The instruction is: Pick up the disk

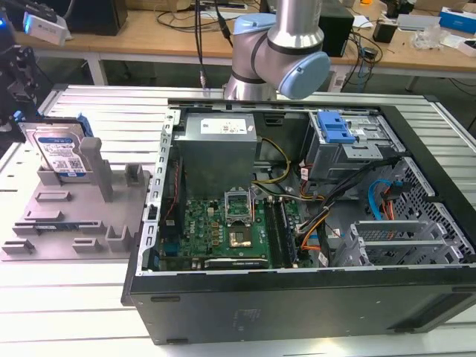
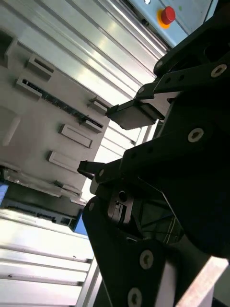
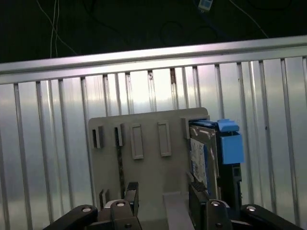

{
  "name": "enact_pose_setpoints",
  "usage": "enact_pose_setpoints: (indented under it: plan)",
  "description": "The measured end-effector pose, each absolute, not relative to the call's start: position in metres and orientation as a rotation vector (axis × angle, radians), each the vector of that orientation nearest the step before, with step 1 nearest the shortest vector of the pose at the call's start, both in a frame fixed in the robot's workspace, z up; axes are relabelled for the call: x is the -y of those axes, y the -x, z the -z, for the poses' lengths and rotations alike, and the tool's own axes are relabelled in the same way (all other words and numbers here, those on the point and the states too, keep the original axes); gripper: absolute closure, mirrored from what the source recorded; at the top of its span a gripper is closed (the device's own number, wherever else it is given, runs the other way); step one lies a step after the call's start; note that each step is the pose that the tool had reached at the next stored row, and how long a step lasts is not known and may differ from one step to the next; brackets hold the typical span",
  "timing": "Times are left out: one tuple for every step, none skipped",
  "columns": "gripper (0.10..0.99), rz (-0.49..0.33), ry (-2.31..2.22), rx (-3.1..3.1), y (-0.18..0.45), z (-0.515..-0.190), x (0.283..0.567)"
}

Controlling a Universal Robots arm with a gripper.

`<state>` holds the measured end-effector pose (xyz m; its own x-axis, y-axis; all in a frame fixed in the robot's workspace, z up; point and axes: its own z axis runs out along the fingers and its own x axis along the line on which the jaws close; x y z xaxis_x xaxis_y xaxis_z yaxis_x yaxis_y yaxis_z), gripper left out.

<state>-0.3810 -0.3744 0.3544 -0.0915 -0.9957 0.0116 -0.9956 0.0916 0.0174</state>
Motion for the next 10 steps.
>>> enact_pose_setpoints:
  plan:
    - [0.545,0.007,-2.105,2.305,0.381,-0.354,0.37]
    - [0.545,0.007,-2.105,2.304,0.381,-0.354,0.365]
    - [0.545,0.006,-2.106,2.302,0.381,-0.354,0.36]
    - [0.545,0.006,-2.107,2.301,0.381,-0.354,0.355]
    - [0.545,0.005,-2.108,2.3,0.381,-0.354,0.35]
    - [0.545,0.005,-2.109,2.299,0.381,-0.354,0.345]
    - [0.545,0.005,-2.11,2.298,0.381,-0.354,0.341]
    - [0.545,0.005,-2.111,2.297,0.381,-0.354,0.336]
    - [0.545,0.004,-2.113,2.295,0.381,-0.354,0.331]
    - [0.545,0.004,-2.115,2.293,0.381,-0.354,0.327]
